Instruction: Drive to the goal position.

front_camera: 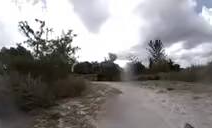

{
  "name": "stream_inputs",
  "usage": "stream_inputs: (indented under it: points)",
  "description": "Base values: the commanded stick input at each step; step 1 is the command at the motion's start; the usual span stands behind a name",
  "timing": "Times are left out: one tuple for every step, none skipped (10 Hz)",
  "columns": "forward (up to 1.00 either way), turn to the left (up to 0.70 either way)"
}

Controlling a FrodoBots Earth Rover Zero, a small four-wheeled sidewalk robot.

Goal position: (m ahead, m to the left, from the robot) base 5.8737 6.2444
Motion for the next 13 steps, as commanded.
stream_inputs:
  points:
    - [0.6, 0.0]
    - [0.6, 0.0]
    - [0.6, 0.0]
    - [0.6, 0.0]
    - [0.6, 0.0]
    - [0.6, 0.0]
    - [0.6, 0.0]
    - [0.6, 0.0]
    - [0.6, 0.0]
    - [0.6, 0.0]
    - [0.6, 0.0]
    - [0.6, 0.0]
    - [0.6, 0.0]
